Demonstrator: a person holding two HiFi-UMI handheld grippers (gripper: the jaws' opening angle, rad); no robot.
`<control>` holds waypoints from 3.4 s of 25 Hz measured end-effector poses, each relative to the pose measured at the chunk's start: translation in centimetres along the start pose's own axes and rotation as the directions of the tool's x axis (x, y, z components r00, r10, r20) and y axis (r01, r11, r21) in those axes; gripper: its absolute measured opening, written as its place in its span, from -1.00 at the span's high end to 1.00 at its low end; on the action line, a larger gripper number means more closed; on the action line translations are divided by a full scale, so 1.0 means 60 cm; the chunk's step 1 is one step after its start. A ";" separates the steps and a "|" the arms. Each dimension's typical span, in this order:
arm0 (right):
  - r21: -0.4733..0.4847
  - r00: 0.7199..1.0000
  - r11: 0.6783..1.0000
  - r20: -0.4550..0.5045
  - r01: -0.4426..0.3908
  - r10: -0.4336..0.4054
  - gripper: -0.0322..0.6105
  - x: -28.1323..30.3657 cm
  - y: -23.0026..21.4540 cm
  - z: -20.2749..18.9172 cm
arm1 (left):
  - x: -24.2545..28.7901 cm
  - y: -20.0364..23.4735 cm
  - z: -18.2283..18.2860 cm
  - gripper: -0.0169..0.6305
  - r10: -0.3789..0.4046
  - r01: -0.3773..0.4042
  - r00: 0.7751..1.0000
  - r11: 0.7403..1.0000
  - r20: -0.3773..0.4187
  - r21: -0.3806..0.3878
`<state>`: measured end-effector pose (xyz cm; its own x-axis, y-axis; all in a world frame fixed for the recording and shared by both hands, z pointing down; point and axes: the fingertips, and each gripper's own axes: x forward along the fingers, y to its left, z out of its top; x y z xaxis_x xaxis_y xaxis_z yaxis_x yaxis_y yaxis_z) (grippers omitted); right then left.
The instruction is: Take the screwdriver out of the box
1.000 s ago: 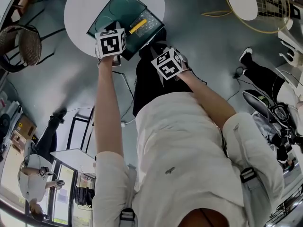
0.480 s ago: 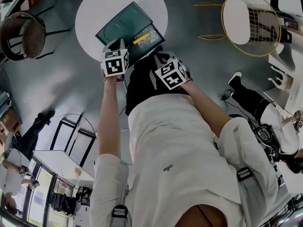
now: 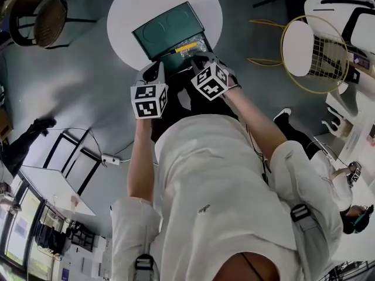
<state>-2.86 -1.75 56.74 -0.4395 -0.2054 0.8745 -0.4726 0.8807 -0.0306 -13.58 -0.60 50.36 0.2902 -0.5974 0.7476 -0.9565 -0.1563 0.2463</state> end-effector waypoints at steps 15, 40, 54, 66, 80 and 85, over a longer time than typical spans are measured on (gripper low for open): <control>-0.367 0.984 0.927 -0.180 -0.079 0.012 0.50 0.119 0.001 0.012 | -0.060 -0.036 -0.019 0.92 -0.048 0.049 0.999 0.996 0.024 -0.073; -0.481 0.950 0.864 -0.311 -0.149 -0.010 0.64 0.163 0.018 0.015 | -0.075 0.010 0.007 0.91 -0.156 0.157 0.988 0.987 0.019 -0.047; -0.342 0.966 0.936 -0.260 -0.079 -0.013 0.65 0.023 0.052 0.019 | -0.080 0.039 0.037 0.92 -0.269 0.266 0.962 0.961 0.035 0.077; 0.021 0.999 1.000 0.044 0.008 -0.009 0.65 -0.090 0.073 0.049 | -0.134 0.000 0.035 0.91 -0.213 0.204 0.970 0.975 0.117 0.083; 0.409 0.887 0.866 0.455 -0.289 0.080 0.65 -0.305 0.028 -0.067 | -0.184 -0.181 -0.029 0.92 -0.109 0.144 0.965 0.981 0.240 -0.130; 0.462 0.844 0.825 0.536 -0.326 0.033 0.66 -0.378 0.012 -0.125 | -0.210 -0.248 -0.052 0.92 -0.080 0.124 0.958 0.981 0.276 -0.149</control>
<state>12.50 6.76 40.53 -0.7956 -0.3729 0.4775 -0.5998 0.5963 -0.5336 -2.94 11.69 39.18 0.3457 -0.7769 0.5262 -0.8977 -0.1106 0.4265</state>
